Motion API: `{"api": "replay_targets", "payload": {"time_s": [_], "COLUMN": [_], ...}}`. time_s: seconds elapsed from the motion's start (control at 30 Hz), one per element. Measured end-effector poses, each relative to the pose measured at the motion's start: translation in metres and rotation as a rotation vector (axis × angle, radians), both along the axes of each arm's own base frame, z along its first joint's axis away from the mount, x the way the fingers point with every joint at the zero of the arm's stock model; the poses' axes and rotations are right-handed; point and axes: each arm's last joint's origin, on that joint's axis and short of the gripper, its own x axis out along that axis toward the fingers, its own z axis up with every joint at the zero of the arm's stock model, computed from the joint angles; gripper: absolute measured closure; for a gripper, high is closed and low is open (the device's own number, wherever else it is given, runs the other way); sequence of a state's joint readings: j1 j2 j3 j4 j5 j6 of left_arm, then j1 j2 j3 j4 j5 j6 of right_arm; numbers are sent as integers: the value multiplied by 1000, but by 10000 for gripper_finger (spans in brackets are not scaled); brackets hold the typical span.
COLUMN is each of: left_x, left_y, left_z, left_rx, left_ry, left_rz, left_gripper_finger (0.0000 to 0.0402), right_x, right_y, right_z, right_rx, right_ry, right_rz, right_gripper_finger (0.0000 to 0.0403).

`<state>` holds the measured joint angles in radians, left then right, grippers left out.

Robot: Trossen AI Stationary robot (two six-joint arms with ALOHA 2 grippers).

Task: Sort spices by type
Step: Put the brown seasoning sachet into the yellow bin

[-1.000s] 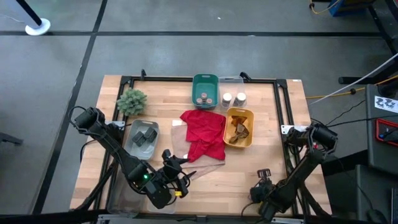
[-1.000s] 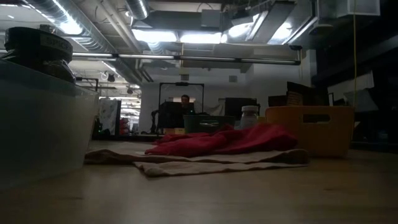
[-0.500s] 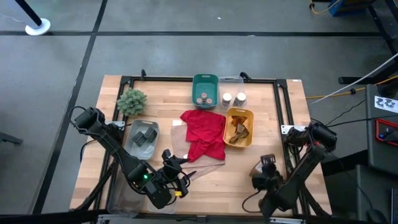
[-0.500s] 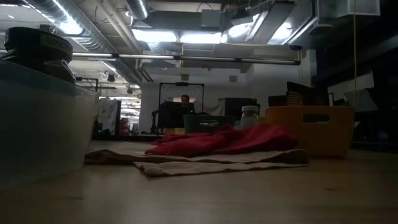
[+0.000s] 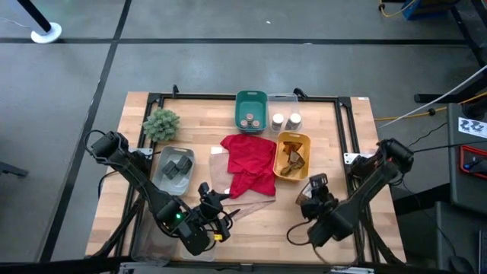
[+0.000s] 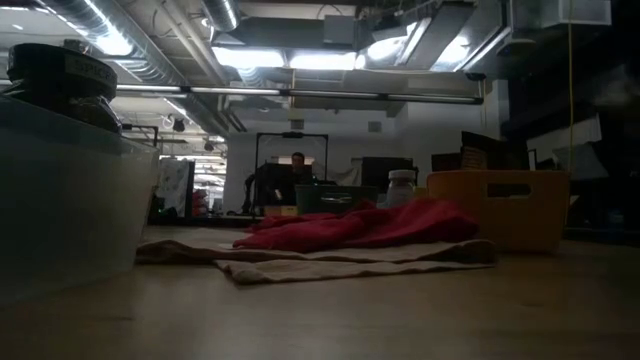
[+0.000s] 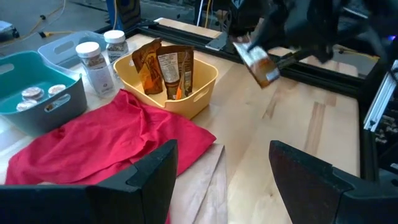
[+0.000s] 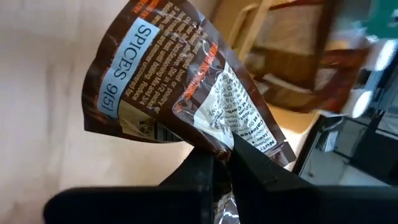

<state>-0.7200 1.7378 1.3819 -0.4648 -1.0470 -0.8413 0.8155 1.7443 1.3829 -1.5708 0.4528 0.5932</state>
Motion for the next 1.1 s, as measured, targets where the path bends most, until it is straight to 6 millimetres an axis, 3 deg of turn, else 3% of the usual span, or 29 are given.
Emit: {"api": "replay_targets", "payload": {"time_s": [0.2, 0.5, 0.83, 1.1], "left_x": [0, -1, -1, -1], "left_y": [0, 1, 1, 1], "left_z": [0, -1, -2, -2], "left_rx": [14, 25, 27, 27], "left_ry": [10, 22, 24, 25], "left_rz": [-4, -3, -3, -3], "left_gripper_finger": [164, 164, 164, 164], "right_x": [-18, -44, -36, -26], "right_y": [-40, -119, -182, -210], "right_z": [28, 37, 45, 43], "right_rx": [48, -8, -240, -328], "right_ry": [-106, -215, -125, -64], "right_rz": [-51, -180, -204, -249], "right_gripper_finger": [369, 369, 371, 371]}}
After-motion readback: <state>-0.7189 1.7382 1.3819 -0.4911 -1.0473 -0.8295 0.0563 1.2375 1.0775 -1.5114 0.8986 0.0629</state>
